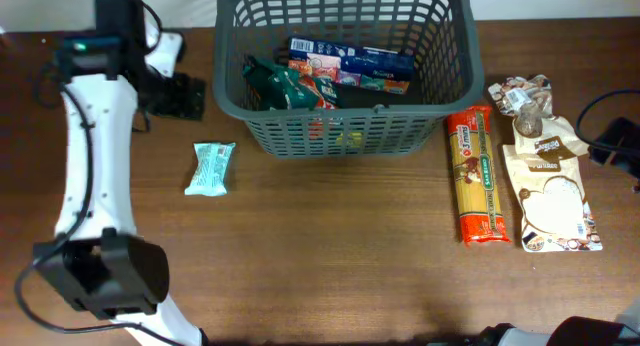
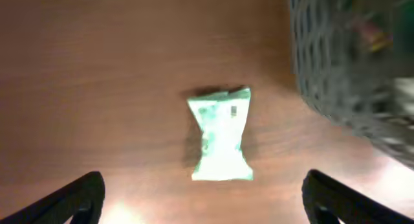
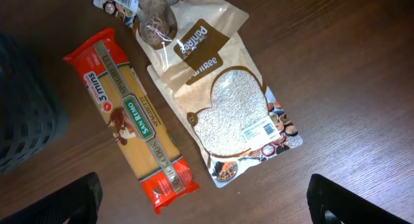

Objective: Pack container
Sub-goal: 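Move the left gripper down to the mint-green snack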

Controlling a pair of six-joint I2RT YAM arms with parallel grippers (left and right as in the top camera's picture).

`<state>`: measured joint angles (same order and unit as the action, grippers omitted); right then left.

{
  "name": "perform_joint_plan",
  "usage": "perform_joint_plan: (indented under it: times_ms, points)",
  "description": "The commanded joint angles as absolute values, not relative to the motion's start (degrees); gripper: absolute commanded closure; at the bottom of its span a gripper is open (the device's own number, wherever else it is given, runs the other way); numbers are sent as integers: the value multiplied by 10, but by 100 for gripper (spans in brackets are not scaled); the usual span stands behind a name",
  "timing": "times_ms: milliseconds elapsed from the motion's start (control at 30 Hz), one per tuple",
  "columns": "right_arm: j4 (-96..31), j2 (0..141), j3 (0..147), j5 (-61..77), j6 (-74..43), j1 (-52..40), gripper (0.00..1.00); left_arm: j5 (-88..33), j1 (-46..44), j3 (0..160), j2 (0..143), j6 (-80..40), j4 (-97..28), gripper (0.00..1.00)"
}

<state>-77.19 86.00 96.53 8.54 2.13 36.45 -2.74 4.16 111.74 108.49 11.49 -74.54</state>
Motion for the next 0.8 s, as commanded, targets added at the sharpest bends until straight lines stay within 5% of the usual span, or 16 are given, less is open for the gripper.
perform_joint_plan:
  times_ms: [0, 767]
  points:
    - [-772, 856, 968, 90, 20, 368, 1, -63, 46, 1039, 1088, 132, -712, 4]
    - [-772, 856, 968, 90, 20, 368, 1, -193, 105, 796, 1101, 131, -484, 3]
